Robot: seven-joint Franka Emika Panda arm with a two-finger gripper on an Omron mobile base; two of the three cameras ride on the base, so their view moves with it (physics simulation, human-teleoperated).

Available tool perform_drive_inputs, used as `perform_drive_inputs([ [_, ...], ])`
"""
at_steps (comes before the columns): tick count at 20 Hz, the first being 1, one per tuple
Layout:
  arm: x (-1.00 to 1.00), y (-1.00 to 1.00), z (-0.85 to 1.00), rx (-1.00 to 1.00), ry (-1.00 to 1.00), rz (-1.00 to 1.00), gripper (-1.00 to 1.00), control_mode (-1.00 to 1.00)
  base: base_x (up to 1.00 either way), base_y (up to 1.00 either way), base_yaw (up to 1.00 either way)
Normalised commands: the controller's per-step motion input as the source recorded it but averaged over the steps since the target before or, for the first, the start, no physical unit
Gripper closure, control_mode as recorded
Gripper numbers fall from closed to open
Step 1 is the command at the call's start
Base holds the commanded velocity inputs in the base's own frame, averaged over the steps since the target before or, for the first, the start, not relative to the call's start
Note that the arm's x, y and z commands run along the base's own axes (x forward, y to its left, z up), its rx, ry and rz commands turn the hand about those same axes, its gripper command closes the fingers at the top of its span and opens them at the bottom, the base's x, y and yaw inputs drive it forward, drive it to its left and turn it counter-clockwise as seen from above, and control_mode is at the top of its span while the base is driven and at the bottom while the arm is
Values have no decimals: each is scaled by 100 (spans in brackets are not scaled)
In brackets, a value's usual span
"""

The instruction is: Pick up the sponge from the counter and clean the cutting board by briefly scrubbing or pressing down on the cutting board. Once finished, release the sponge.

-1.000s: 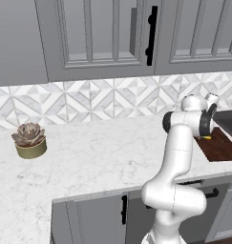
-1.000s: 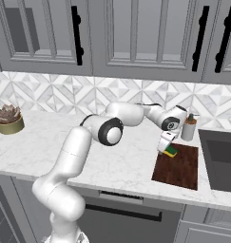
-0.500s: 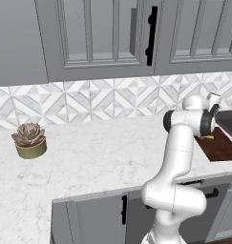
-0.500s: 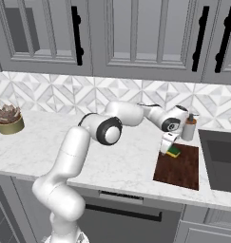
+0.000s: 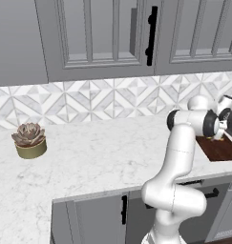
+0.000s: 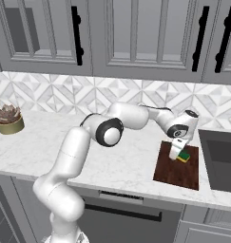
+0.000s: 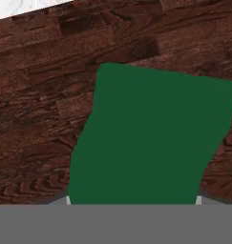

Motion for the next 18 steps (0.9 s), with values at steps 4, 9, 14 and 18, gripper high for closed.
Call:
perform_drive_inputs([
  [4, 0, -47, -51, -6, -1, 0, 100, -100, 0, 0, 0],
  [9, 35, -29, -10, 0, -19, 6, 100, -100, 0, 0, 0],
  [14, 52, -2, 15, 1, -18, 28, 100, -100, 0, 0, 0],
  [18, 22, -4, 16, 0, -8, 16, 100, -100, 0, 0, 0],
])
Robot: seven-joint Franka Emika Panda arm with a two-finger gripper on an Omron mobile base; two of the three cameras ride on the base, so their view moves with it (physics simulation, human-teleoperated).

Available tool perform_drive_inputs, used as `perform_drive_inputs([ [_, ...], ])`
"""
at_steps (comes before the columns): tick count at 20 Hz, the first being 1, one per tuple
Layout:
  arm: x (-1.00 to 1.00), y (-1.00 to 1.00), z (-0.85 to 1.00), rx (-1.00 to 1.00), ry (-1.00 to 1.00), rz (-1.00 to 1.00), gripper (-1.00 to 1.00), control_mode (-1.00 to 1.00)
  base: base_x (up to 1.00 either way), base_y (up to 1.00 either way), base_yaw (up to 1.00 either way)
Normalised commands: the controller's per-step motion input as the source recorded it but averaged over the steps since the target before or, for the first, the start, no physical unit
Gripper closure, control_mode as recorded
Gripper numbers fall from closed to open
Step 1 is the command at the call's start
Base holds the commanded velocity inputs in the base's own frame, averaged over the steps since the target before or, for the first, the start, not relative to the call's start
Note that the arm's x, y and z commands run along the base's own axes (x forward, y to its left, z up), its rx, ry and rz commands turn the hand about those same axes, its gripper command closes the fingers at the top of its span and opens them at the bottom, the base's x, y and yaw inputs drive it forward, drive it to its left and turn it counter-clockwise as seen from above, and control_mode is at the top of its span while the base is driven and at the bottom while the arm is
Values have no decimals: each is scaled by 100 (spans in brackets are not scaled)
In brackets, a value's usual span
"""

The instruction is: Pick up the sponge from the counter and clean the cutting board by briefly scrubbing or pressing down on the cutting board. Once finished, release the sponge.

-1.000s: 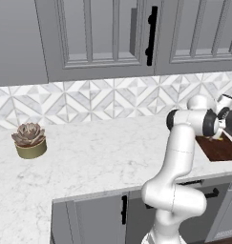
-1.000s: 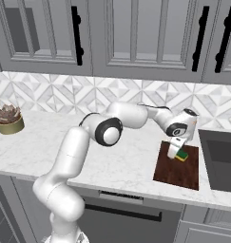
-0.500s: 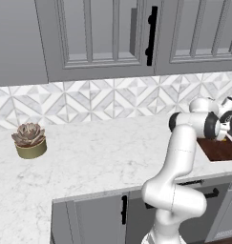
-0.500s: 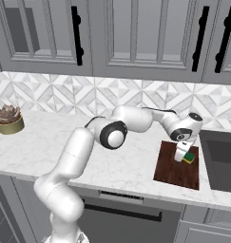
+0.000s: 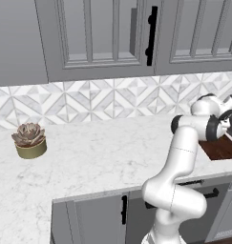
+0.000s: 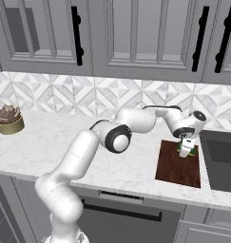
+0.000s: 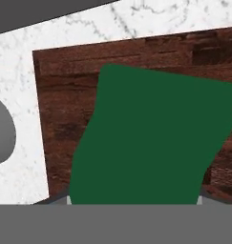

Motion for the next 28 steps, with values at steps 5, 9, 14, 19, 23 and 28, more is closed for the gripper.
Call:
perform_drive_inputs([
  [5, 24, 0, -4, -11, 10, 0, 100, -100, 0, 0, 0],
  [9, 9, 19, -67, -30, 51, 0, 100, -100, 0, 0, 0],
  [14, -59, 15, -60, -19, 47, 0, 100, -100, 0, 0, 0],
  [19, -100, -9, -39, 19, 1, -1, 100, -100, 0, 0, 0],
  [23, -100, -1, -60, 34, -21, -3, 100, -100, 0, 0, 0],
  [28, -100, 9, -56, 33, -8, -3, 100, -100, 0, 0, 0],
])
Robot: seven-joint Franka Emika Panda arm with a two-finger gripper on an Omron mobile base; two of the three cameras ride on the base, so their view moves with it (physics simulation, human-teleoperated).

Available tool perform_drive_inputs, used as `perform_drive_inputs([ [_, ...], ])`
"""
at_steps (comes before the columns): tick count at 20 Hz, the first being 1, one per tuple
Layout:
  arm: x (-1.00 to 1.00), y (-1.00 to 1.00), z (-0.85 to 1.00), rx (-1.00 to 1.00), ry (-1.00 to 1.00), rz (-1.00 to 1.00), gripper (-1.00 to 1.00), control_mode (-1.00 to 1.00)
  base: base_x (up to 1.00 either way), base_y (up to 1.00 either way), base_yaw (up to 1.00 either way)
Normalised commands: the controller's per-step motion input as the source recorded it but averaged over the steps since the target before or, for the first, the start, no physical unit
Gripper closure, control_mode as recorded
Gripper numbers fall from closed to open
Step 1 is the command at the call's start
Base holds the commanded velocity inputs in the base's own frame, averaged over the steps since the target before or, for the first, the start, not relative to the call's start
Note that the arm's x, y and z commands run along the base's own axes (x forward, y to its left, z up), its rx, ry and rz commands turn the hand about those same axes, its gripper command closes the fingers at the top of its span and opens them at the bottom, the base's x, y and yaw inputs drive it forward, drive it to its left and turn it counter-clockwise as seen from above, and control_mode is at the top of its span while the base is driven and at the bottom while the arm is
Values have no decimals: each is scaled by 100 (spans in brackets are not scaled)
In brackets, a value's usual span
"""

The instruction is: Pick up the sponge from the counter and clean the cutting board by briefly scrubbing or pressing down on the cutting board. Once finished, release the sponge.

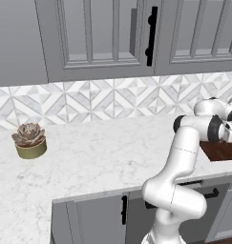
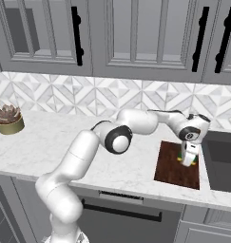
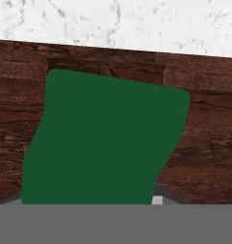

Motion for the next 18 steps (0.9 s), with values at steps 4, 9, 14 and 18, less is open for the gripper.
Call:
perform_drive_inputs([
  [4, -99, 51, -7, 17, 0, -2, 100, -100, 0, 0, 0],
  [9, -46, 69, -66, 0, 0, 0, 100, -100, 0, 0, 0],
  [14, 13, 50, -88, 6, -6, 0, 100, -100, 0, 0, 0],
  [18, 42, 60, -3, 0, -1, -7, 100, -100, 0, 0, 0],
])
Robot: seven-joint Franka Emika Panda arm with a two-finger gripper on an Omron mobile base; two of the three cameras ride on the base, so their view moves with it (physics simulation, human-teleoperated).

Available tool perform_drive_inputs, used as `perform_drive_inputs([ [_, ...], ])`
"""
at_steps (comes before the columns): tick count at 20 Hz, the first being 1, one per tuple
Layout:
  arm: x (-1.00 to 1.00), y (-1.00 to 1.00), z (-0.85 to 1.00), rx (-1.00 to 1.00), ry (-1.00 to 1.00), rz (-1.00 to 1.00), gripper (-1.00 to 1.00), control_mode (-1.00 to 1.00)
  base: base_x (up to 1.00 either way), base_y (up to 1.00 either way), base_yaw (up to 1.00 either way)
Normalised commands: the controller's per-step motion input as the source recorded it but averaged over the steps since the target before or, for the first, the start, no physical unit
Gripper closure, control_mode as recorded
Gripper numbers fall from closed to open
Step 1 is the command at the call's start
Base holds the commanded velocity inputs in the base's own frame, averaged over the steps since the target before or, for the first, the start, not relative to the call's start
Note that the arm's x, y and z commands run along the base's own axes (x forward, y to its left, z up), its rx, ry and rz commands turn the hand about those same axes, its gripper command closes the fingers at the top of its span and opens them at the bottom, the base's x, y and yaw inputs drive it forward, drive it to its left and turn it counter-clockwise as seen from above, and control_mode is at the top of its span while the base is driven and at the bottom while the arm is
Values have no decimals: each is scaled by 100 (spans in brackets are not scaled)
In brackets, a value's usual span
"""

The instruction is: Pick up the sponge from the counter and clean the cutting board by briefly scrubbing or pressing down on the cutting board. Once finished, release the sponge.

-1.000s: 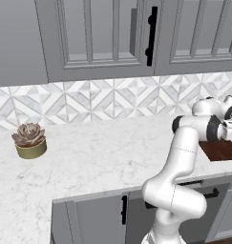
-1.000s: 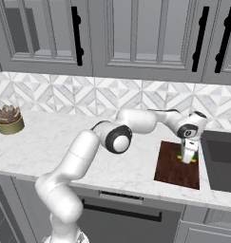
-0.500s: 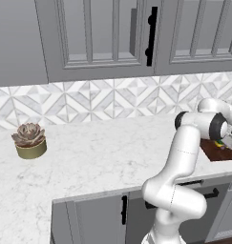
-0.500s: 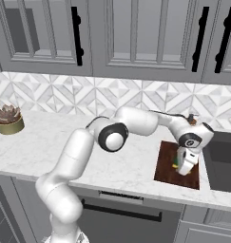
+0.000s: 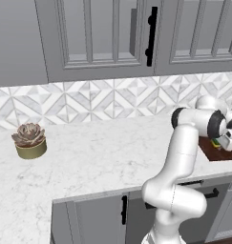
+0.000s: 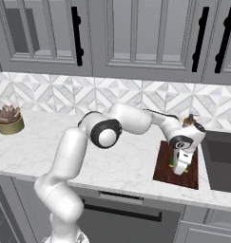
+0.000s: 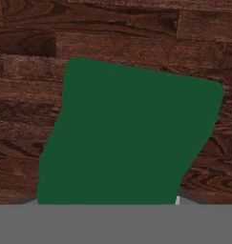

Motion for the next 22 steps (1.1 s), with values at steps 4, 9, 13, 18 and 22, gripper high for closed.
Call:
perform_drive_inputs([
  [4, 71, 77, 18, 0, -1, -1, 100, -100, 0, 0, 0],
  [9, 70, 38, 0, -6, -1, 0, 100, -100, 0, 0, 0],
  [13, 10, 6, -100, -28, 17, 5, 100, -100, 0, 0, 0],
  [18, 14, 28, -20, -8, -3, 0, 100, -100, 0, 0, 0],
  [22, 22, 9, 49, 0, -22, 0, 100, -100, 0, 0, 0],
])
